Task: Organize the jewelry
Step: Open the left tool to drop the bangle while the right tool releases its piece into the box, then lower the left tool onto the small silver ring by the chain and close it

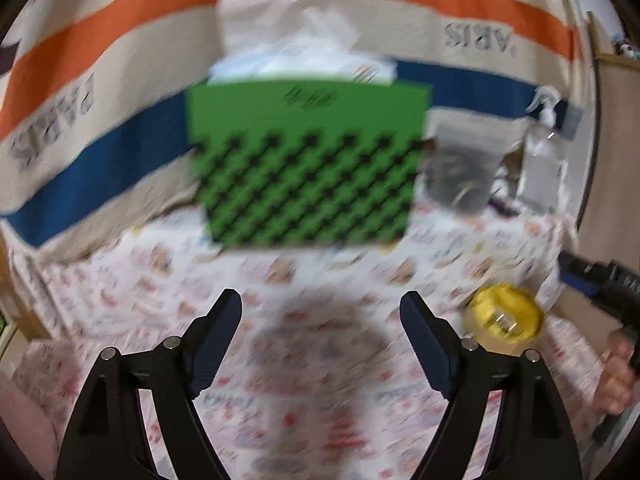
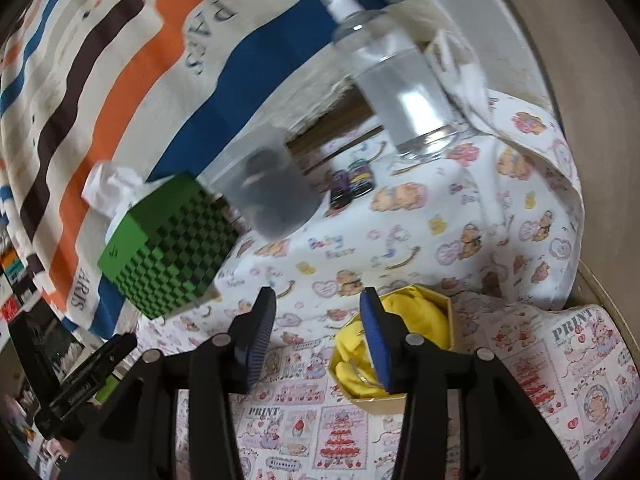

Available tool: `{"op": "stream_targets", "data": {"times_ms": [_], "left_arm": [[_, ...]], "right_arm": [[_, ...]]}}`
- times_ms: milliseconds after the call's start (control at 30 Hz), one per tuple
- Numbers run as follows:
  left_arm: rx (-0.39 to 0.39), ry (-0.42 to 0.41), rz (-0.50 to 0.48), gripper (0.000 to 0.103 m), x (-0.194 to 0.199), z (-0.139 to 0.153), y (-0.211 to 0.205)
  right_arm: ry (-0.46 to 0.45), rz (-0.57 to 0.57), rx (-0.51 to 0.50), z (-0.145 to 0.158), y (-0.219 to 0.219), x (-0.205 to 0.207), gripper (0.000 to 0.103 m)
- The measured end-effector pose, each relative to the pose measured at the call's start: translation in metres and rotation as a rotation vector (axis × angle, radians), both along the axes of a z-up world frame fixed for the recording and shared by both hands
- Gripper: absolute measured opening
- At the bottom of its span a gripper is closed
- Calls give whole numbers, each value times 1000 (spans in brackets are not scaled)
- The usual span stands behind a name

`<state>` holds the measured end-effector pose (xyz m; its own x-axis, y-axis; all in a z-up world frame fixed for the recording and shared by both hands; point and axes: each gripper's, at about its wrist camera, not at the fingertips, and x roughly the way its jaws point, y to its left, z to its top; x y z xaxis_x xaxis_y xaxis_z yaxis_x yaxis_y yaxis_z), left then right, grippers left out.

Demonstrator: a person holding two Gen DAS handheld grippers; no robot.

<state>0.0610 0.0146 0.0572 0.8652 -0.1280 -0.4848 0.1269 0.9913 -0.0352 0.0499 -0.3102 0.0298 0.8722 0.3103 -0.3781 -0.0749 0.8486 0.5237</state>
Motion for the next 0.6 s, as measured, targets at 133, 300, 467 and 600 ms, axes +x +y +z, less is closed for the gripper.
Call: {"op": "stream_targets", "data": {"times_ms": [133,300,467,600], "left_arm": [[-6,122,28,80,21,-38,18],[67,174,39,73,36,-62,10],[95,222,8,63,38,-72,-5],[76,273,-65,35,42,-80,-13]], "right_arm": [[31,19,-72,-10,21,5,49],[55,46,-113,-17,35,9,49],[75,51,-150,-22,42,11,51],[82,60,-150,-25,46,12,52]]}}
